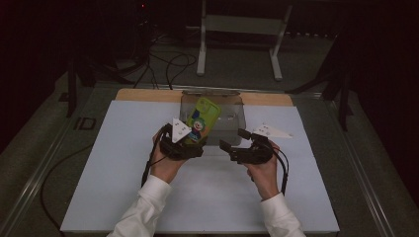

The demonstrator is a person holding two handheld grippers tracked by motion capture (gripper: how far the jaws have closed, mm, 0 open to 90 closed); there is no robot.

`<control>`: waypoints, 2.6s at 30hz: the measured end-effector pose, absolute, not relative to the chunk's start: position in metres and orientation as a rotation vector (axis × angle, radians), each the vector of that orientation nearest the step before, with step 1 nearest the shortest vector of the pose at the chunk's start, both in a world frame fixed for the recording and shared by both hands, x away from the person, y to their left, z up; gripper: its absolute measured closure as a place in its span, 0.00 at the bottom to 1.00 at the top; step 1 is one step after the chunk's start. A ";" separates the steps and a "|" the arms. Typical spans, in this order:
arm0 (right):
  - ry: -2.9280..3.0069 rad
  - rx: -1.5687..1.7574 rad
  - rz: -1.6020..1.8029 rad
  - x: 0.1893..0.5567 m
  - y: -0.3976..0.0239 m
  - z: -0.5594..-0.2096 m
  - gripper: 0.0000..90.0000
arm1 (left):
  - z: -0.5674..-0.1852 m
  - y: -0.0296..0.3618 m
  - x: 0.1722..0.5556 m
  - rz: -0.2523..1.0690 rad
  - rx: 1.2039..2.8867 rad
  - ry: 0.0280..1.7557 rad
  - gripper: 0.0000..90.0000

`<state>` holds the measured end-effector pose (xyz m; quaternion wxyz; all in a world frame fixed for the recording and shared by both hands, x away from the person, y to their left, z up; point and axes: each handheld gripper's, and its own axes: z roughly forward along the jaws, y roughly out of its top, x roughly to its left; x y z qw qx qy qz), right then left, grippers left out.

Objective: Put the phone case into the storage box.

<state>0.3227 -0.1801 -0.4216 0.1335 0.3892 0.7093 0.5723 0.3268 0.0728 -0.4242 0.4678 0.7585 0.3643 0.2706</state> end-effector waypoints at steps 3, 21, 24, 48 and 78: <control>2.055 1.154 1.659 0.327 -0.174 -0.419 0.15 | -0.424 0.072 0.324 0.657 1.849 0.894 0.18; 2.067 1.268 1.736 0.341 -0.141 -0.416 0.47 | -0.427 0.072 0.320 0.627 1.808 0.917 0.18; 2.065 1.294 1.755 0.343 -0.137 -0.419 0.56 | -0.428 0.072 0.321 0.622 1.802 0.924 0.18; 2.035 1.325 1.821 0.344 -0.126 -0.419 0.87 | -0.436 0.068 0.321 0.544 1.719 0.993 0.18; 2.046 1.277 1.767 0.340 -0.130 -0.414 0.87 | -0.435 0.111 0.295 0.678 1.875 0.860 0.00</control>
